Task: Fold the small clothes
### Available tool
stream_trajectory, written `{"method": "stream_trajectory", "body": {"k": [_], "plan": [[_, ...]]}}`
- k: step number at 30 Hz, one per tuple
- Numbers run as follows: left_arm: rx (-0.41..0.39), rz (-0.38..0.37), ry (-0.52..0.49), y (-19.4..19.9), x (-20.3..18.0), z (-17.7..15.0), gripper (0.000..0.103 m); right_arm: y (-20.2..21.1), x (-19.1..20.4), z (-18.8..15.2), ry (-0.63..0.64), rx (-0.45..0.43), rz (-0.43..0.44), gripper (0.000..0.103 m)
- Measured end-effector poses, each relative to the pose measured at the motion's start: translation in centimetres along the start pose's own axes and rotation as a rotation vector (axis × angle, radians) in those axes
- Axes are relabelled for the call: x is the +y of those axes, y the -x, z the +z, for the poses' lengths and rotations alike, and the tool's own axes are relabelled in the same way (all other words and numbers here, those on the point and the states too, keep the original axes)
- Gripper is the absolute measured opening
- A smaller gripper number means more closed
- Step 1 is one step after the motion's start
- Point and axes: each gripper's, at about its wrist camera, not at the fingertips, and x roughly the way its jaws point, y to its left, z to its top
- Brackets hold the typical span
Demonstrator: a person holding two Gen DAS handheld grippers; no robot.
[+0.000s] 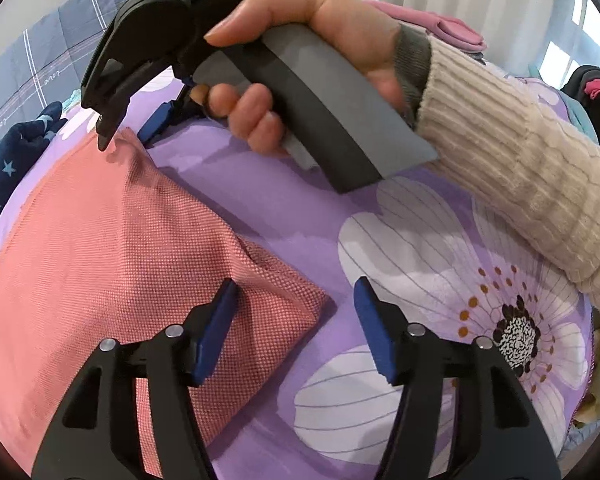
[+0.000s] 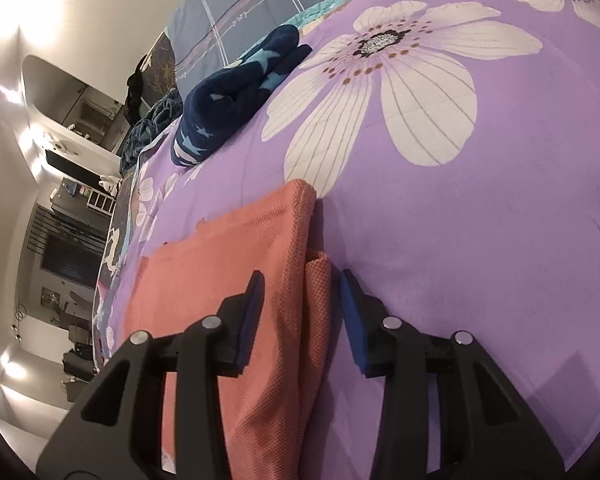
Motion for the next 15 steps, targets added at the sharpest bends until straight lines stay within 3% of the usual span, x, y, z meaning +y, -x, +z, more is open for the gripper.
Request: {"method": "stream_trajectory", "body": {"k": [1, 5, 7, 9, 10, 12, 15], "plan": [[0.001, 0.013, -0.014, 0.0, 0.0, 0.0, 0.050, 0.0, 0.2, -0.1, 0.012, 0.004, -0.005, 0.038], [0.004, 0.001, -0.014, -0.1, 1.0, 0.2, 0.040, -0.4, 0.7, -0.3, 0.047, 0.018, -0.018, 0.041], [0.000, -0.017, -0.004, -0.2, 1.5, 0.3, 0.029, -0.6, 0.6, -0.1, 0.043, 0.021, -0.013, 0.041], [-0.008, -0.047, 0.000, 0.1, 1.5, 0.3, 0.018, -0.8, 0.6, 0.2, 0.047, 0.008, -0.030, 0.030], [-0.019, -0.071, -0.004, 0.4, 1.3, 0.2, 0.011, -1.0, 0.5, 0.6, 0.043, -0.012, -0.066, 0.011], [-0.040, -0.113, -0.017, 0.7, 1.2, 0.1, 0.009, -0.8, 0.2, 0.7, 0.003, -0.025, -0.045, 0.007], [-0.038, -0.141, -0.008, 0.7, 1.5, -0.1, 0.008, 0.2, 1.4, 0.8, 0.055, -0.081, -0.040, 0.006]]}}
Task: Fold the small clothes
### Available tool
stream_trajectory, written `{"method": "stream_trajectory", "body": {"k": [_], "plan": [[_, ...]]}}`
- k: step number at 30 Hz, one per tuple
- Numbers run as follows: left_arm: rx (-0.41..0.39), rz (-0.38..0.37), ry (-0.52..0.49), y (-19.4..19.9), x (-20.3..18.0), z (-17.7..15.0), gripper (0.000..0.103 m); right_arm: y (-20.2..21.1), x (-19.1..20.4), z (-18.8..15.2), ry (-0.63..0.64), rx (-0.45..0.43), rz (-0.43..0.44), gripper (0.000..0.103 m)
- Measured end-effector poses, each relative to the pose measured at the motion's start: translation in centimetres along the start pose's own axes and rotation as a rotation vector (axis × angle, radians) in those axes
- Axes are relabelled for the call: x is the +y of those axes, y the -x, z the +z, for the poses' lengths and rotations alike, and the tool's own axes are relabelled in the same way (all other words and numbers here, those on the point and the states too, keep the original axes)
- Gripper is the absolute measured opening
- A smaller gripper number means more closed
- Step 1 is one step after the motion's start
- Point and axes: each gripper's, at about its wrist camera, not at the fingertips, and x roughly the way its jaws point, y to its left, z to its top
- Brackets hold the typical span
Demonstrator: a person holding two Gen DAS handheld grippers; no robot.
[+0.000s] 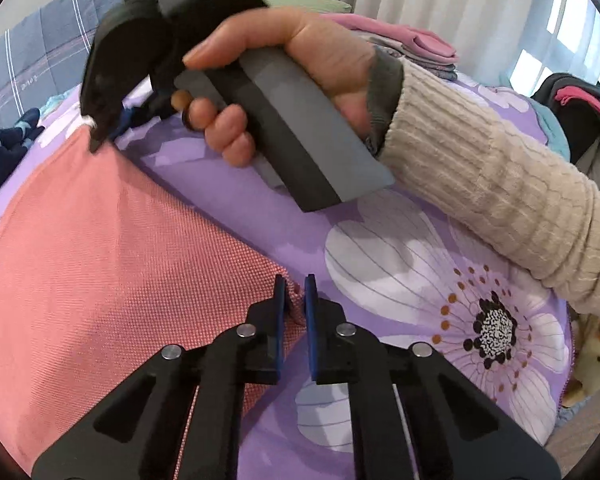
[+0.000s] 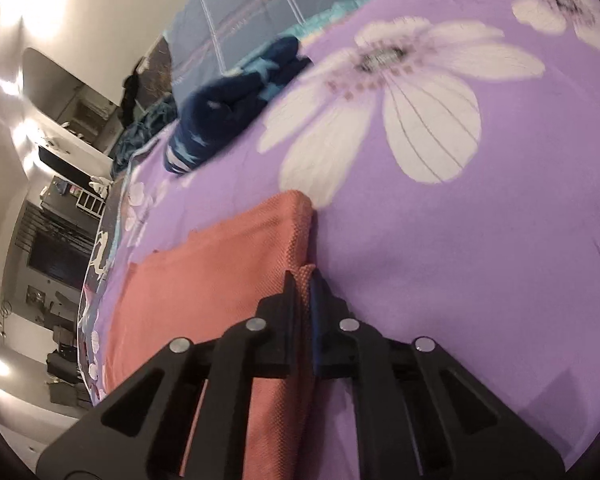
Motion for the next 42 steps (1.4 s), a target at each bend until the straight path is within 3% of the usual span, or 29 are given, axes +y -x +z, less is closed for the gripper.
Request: {"method": "stream_trajectory", "body": {"k": [3, 6, 9, 11, 13, 15, 17, 20, 22, 25, 27, 33, 36, 39, 42], "plan": [[0.003, -0.021, 0.006, -0.2, 0.1, 0.0, 0.008, 0.6, 0.8, 0.3, 0.034, -0.031, -0.028, 0.006], [0.006, -0.024, 0.002, -0.5, 0.1, -0.1, 0.009, -0.8, -0.2, 0.6, 0.023, 0.002, -0.069, 0.006], [0.004, -0.055, 0.024, -0.4, 0.2, -0.3, 0.009, -1.4, -1.1, 0.3, 0.015, 0.007, -0.052, 0.005], [0.003, -0.088, 0.028, -0.3, 0.4, -0.5, 0.011, -0.7, -0.7, 0.3, 0.023, -0.008, -0.066, 0.011], [0.005, -0.096, 0.030, -0.2, 0.2, -0.6, 0.015, 0.4, 0.6, 0.0, 0.076, -0.042, -0.141, 0.020], [-0.001, -0.101, 0.029, -0.1, -0.1, -0.7, 0.018, 1.4, 1.9, -0.7, 0.148, -0.056, -0.157, 0.020], [-0.005, -0.110, 0.026, 0.1, -0.3, -0.9, 0.021, 2.3, 3.2, -2.1, 0.214, -0.040, -0.113, 0.020], [0.002, -0.122, 0.015, 0.0, -0.7, -1.3, 0.027, 2.2, 4.5, -4.7, 0.303, 0.029, -0.089, 0.020], [0.019, -0.120, -0.015, 0.1, -1.5, -1.6, 0.027, 0.8, 4.5, -6.3, 0.342, 0.085, -0.158, 0.018], [0.017, -0.110, -0.050, 1.0, -2.5, -2.3, 0.034, 0.4, 4.5, -7.5, 0.385, 0.055, -0.209, 0.017], [0.005, -0.082, -0.043, 2.2, -2.6, -3.2, 0.042, 0.8, 4.8, -7.4, 0.363, 0.047, -0.228, 0.017], [-0.050, 0.062, 0.147, 6.8, 1.9, -7.3, 0.044, 2.4, 5.8, -8.6, 0.315, 0.016, -0.271, 0.028], [-0.093, 0.152, 0.268, 10.3, 5.5, -10.6, 0.046, 3.4, 7.3, -9.9, 0.344, -0.001, -0.310, 0.035], [-0.149, 0.270, 0.375, 14.6, 8.6, -14.2, 0.057, 4.6, 9.8, -11.6, 0.403, -0.013, -0.289, 0.035], [-0.202, 0.399, 0.483, 18.7, 11.0, -18.6, 0.057, 5.2, 14.1, -13.7, 0.532, -0.063, -0.287, 0.035]]}}
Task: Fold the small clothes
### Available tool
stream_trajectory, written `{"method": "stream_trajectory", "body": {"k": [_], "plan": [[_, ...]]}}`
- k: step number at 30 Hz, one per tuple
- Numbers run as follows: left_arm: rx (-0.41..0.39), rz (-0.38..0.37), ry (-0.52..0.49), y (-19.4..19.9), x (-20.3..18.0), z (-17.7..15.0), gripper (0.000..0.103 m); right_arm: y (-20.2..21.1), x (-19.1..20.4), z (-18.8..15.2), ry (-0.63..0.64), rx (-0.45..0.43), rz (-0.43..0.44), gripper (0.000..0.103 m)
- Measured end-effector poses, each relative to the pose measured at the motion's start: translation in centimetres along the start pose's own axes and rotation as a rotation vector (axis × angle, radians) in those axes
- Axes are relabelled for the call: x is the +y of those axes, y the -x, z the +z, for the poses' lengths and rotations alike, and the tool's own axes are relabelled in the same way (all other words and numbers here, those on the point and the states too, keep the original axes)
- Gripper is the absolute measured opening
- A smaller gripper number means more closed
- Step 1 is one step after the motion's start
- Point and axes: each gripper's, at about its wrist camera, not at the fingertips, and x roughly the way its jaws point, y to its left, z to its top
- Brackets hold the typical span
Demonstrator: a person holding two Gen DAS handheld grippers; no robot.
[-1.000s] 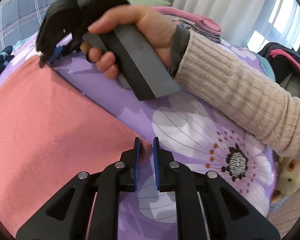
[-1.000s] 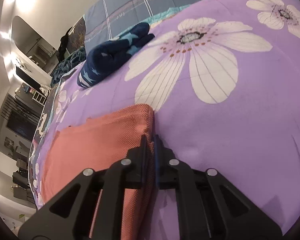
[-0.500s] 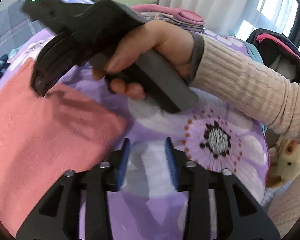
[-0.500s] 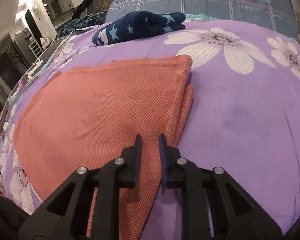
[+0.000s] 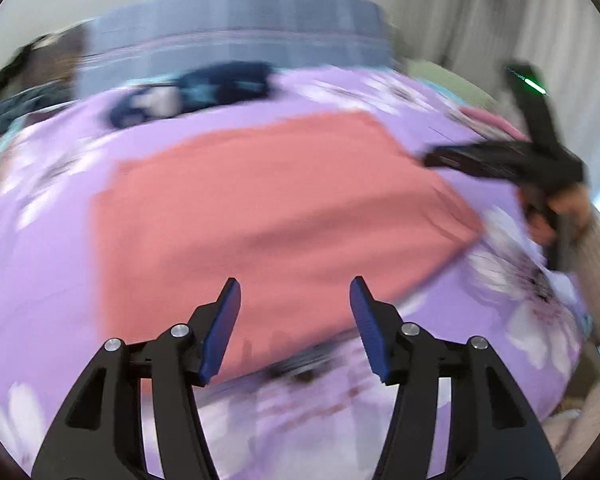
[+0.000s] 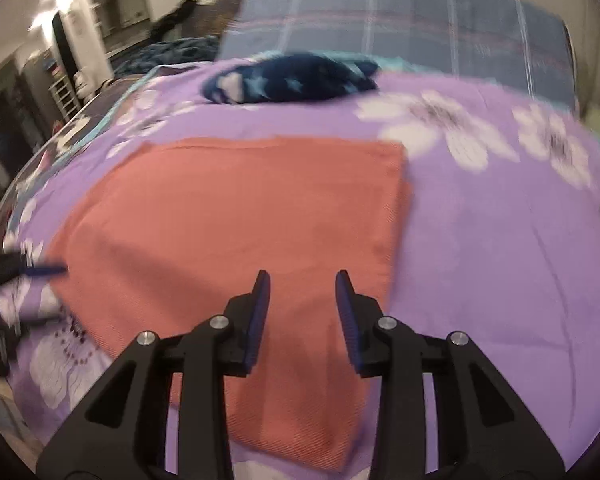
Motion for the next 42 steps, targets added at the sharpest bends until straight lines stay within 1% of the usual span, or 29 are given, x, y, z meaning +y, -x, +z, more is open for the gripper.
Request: {"method": "stream_trajectory", "body": {"k": [3, 4, 6, 7, 8, 9, 11, 13, 15, 17, 20, 22, 25, 28, 32, 34, 36, 37, 40, 41, 42], "plan": [[-0.022, 0.079, 0.106, 1.9, 3.9, -2.0, 0.057, 0.7, 4.0, 0.5, 0.085, -0.046, 0.013, 0.037], [-0.030, 0.108, 0.153, 2.6, 5.4, -3.0, 0.057, 0.8, 6.2, 0.5, 0.131, -0.071, 0.008, 0.039], [-0.048, 0.138, 0.211, 3.7, 7.0, -4.3, 0.057, 0.7, 9.1, 0.6, 0.202, -0.085, 0.016, 0.041], [-0.054, 0.143, 0.227, 4.0, 7.7, -4.4, 0.057, 0.5, 11.3, 0.5, 0.267, -0.088, 0.026, 0.043], [-0.064, 0.149, 0.248, 4.5, 8.4, -5.0, 0.057, 0.3, 13.1, 0.3, 0.314, -0.092, 0.020, 0.046], [-0.075, 0.153, 0.270, 4.8, 9.0, -5.7, 0.057, 0.1, 14.8, 0.1, 0.357, -0.096, 0.011, 0.048], [-0.085, 0.161, 0.291, 5.3, 9.4, -6.5, 0.057, -0.5, 18.6, -0.5, 0.445, -0.100, 0.053, 0.048], [-0.093, 0.175, 0.303, 5.4, 9.9, -7.2, 0.057, -0.9, 21.6, -1.3, 0.508, -0.109, 0.080, 0.048], [-0.107, 0.182, 0.323, 5.6, 11.2, -7.7, 0.057, -1.6, 24.7, -2.1, 0.587, -0.123, 0.086, 0.050], [-0.119, 0.182, 0.351, 5.8, 11.9, -8.2, 0.057, -2.5, 26.8, -2.9, 0.657, -0.120, 0.069, 0.055], [-0.127, 0.187, 0.392, 6.1, 13.0, -9.3, 0.057, -4.3, 28.9, -3.7, 0.749, -0.104, 0.013, 0.055], [-0.131, 0.184, 0.414, 6.1, 13.8, -9.6, 0.059, -5.4, 29.6, -3.8, 0.781, -0.105, -0.019, 0.055], [-0.149, 0.152, 0.440, 6.3, 14.7, -9.8, 0.059, -6.5, 30.3, -3.8, 0.802, -0.115, -0.075, 0.055], [-0.179, 0.087, 0.456, 6.1, 15.8, -8.9, 0.059, -7.4, 31.2, -4.0, 0.836, -0.129, -0.129, 0.055], [-0.188, -0.055, 0.415, 4.4, 16.9, -5.6, 0.059, -8.3, 32.0, -3.8, 0.850, -0.140, -0.150, 0.053], [-0.163, -0.107, 0.390, 2.5, 17.6, -3.3, 0.059, -8.6, 32.1, -3.6, 0.842, -0.138, -0.145, 0.051], [-0.142, -0.132, 0.365, 0.8, 17.9, -1.5, 0.059, -8.9, 32.2, -3.4, 0.833, -0.137, -0.143, 0.050], [-0.122, -0.181, 0.349, -0.8, 18.0, 0.0, 0.059, -9.0, 32.3, -3.3, 0.829, -0.135, -0.142, 0.049], [-0.081, -0.317, 0.344, -3.9, 18.0, 2.3, 0.059, -9.2, 32.4, -3.3, 0.832, -0.138, -0.147, 0.048], [-0.055, -0.347, 0.351, -5.5, 17.9, 3.1, 0.059, -9.2, 32.4, -3.4, 0.833, -0.139, -0.150, 0.048], [-0.035, -0.347, 0.359, -6.6, 17.9, 3.6, 0.060, -9.2, 32.5, -3.5, 0.834, -0.139, -0.151, 0.048]]}}
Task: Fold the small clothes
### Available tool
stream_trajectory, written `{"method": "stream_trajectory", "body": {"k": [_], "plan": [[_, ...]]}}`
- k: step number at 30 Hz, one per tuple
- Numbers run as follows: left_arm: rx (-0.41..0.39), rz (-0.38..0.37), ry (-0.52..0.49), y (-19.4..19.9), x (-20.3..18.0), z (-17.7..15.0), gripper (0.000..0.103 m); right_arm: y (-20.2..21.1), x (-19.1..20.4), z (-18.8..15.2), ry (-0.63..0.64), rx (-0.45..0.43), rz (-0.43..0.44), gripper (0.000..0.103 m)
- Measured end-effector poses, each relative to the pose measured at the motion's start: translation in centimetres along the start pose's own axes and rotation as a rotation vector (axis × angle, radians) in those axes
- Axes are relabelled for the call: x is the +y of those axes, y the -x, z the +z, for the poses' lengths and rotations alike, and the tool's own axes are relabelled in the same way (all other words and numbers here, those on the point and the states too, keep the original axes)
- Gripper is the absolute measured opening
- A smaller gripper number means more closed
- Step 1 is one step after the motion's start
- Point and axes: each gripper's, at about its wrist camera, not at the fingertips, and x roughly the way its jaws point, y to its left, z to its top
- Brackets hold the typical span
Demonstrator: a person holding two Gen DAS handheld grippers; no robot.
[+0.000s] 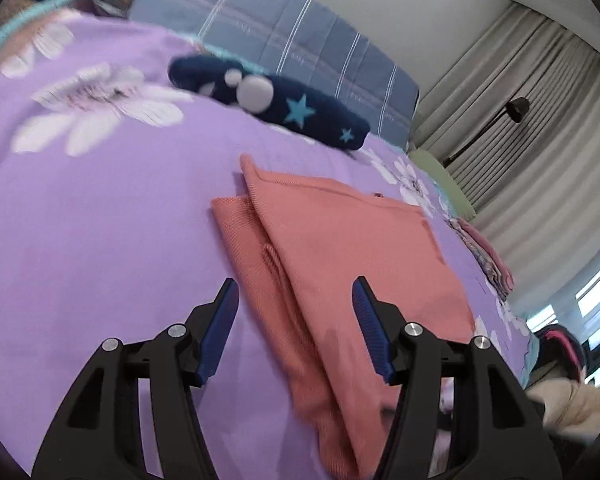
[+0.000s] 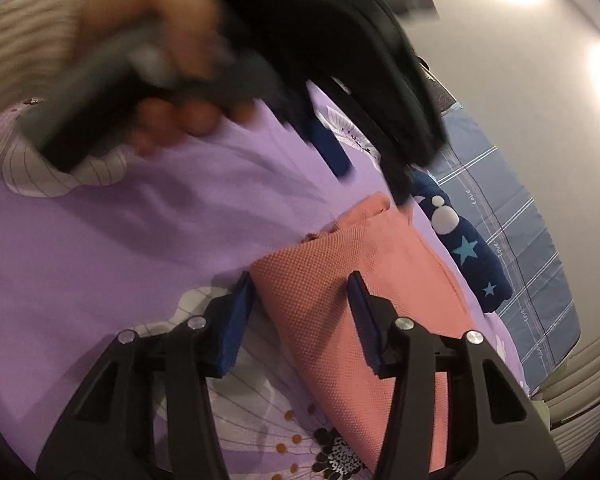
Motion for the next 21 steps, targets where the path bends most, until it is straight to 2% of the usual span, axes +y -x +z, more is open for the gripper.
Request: {"method": "stream_trajectory", "body": {"k": [2, 7, 8, 9, 10, 11, 14, 17, 19, 21], "plan": [[0.045, -0.006, 0.014, -2.4, 0.3, 0.8, 0.060, -0.1, 0.0, 0.0, -0.003, 0.003, 0.002, 0.048], [0.033, -0.044, 0.061, -4.5, 1.0, 2.4, 0.057, -0.4, 0.1, 0.5, -0.008, 0.012, -0.001, 0.047], [0.028, -0.043, 0.068, -4.9, 1.1, 2.9, 0.051, -0.5, 0.2, 0.6, -0.010, 0.014, -0.003, 0.044], [0.023, -0.032, 0.068, -5.1, 1.3, 3.2, 0.024, -0.7, 0.3, 0.8, -0.012, 0.018, -0.006, 0.041], [0.026, -0.015, 0.070, -5.5, 1.4, 3.5, 0.010, -1.0, 0.4, 1.0, -0.011, 0.027, -0.009, 0.032], [0.035, -0.006, 0.090, -5.8, 1.7, 3.8, 0.010, -1.2, 0.5, 1.1, -0.009, 0.035, -0.014, 0.018], [0.001, -0.005, 0.089, -4.8, 1.2, 4.3, 0.007, -1.2, 0.4, 1.3, -0.018, 0.026, -0.023, 0.006], [-0.064, -0.017, 0.034, -2.7, -0.4, 4.7, 0.007, 0.5, -0.2, 1.3, -0.047, -0.014, -0.004, 0.006], [-0.096, 0.026, -0.020, -1.9, -1.4, 5.0, 0.007, 1.0, 0.0, 1.2, -0.036, -0.016, 0.002, 0.006], [-0.081, 0.068, -0.028, -2.6, -1.1, 5.2, 0.007, 0.1, 0.2, 0.9, -0.037, 0.010, 0.027, 0.006]]}}
